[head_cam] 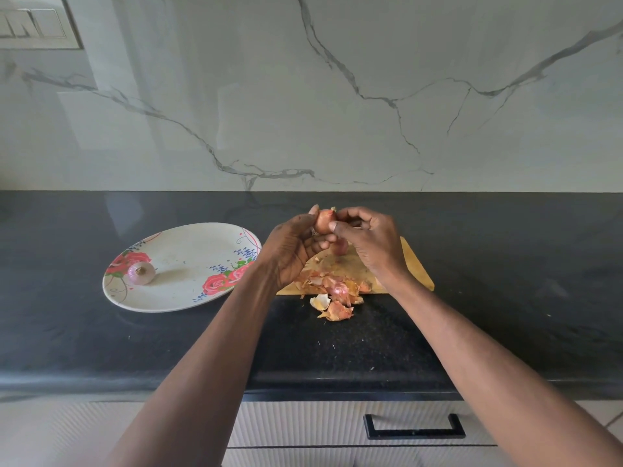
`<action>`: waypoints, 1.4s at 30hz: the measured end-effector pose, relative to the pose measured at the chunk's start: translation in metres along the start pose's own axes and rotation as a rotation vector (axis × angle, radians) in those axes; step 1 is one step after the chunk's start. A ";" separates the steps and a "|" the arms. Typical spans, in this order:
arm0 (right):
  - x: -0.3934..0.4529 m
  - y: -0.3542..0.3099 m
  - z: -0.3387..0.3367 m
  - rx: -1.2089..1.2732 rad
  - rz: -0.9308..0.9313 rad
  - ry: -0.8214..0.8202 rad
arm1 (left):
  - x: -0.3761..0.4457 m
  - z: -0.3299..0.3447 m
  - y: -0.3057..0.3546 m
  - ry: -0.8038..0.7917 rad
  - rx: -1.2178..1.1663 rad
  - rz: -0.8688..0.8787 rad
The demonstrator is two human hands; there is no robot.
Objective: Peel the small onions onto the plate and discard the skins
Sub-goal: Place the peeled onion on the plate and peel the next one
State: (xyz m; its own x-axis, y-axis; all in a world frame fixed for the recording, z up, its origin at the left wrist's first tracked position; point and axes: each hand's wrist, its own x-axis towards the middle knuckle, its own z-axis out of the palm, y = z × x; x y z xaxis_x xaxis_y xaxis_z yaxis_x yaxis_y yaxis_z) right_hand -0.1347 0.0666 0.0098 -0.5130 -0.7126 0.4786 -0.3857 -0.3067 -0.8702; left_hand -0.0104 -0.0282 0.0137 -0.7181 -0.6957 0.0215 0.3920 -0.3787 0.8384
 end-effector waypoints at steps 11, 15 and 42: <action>0.003 0.007 -0.003 -0.071 -0.097 0.022 | 0.001 -0.008 0.005 -0.009 -0.045 -0.016; 0.003 0.009 -0.002 -0.106 -0.144 -0.035 | 0.003 -0.008 0.005 -0.028 -0.017 -0.002; 0.003 0.023 0.002 -0.212 -0.277 -0.035 | 0.007 -0.009 0.001 -0.006 0.009 0.022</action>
State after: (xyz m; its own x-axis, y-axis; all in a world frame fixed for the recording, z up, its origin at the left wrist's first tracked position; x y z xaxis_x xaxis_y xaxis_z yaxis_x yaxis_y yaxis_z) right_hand -0.1434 0.0560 -0.0089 -0.3412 -0.6429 0.6858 -0.6592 -0.3565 -0.6621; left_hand -0.0095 -0.0389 0.0100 -0.7127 -0.7002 0.0431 0.4025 -0.3578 0.8426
